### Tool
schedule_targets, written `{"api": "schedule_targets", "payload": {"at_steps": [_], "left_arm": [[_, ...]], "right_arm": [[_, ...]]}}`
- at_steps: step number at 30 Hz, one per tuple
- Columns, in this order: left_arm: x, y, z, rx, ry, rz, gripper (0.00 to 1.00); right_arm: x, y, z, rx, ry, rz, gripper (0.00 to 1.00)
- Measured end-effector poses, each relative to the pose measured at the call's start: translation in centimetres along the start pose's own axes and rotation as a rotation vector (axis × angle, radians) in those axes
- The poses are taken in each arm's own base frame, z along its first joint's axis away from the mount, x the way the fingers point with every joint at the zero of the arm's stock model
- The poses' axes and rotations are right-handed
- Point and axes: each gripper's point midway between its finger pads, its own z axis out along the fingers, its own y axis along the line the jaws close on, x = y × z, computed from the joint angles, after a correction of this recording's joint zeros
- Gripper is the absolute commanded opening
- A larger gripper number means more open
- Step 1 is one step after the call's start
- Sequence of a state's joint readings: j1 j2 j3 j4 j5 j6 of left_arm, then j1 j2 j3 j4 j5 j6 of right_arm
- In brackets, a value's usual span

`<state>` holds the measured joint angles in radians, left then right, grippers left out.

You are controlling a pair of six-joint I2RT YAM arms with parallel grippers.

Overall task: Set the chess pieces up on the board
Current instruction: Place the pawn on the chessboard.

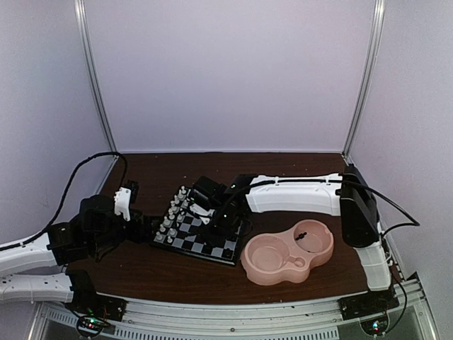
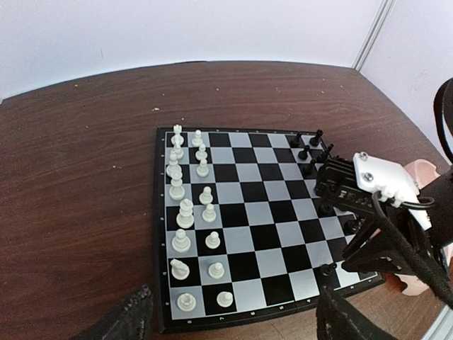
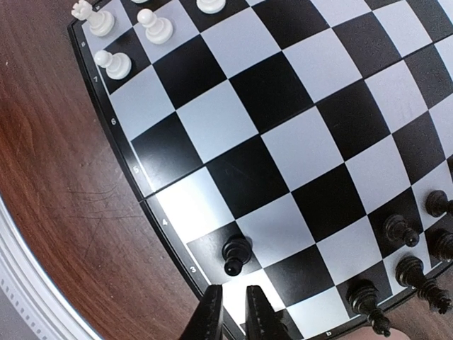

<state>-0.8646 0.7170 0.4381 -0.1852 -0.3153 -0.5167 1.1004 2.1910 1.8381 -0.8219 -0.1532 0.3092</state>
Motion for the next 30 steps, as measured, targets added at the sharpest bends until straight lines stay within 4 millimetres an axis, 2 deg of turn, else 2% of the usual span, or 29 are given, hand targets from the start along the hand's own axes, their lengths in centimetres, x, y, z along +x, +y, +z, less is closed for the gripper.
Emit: {"api": "schedule_targets", "payload": {"at_steps": [7, 10, 15, 19, 24, 28, 30], "left_arm": [[0.0, 0.1, -0.3, 0.004, -0.010, -0.004, 0.80], [0.1, 0.2, -0.4, 0.004, -0.011, -0.004, 0.80], [0.4, 0.3, -0.4, 0.000, -0.002, 0.001, 0.79], [0.7, 0.3, -0.3, 0.002, 0.009, 0.012, 0.75], [2.2, -0.1, 1.1, -0.017, 0.122, 0.051, 0.70], [3.3, -1.4, 2.7, -0.026, 0.235, 0.102, 0.67], [3.8, -2.7, 3.2, -0.011, 0.277, 0.134, 0.65]], "right_arm": [[-0.1, -0.4, 1.1, 0.004, 0.022, 0.010, 0.13], [-0.3, -0.7, 1.1, 0.001, 0.016, 0.017, 0.16], [-0.7, -0.8, 1.4, -0.007, -0.010, 0.025, 0.25], [0.1, -1.2, 1.0, -0.007, -0.021, 0.027, 0.26], [0.4, -1.8, -1.7, 0.007, -0.088, 0.028, 0.27], [-0.1, -3.0, -6.2, 0.029, -0.217, 0.044, 0.28], [-0.3, -3.9, -8.4, 0.046, -0.288, 0.059, 0.28]]}}
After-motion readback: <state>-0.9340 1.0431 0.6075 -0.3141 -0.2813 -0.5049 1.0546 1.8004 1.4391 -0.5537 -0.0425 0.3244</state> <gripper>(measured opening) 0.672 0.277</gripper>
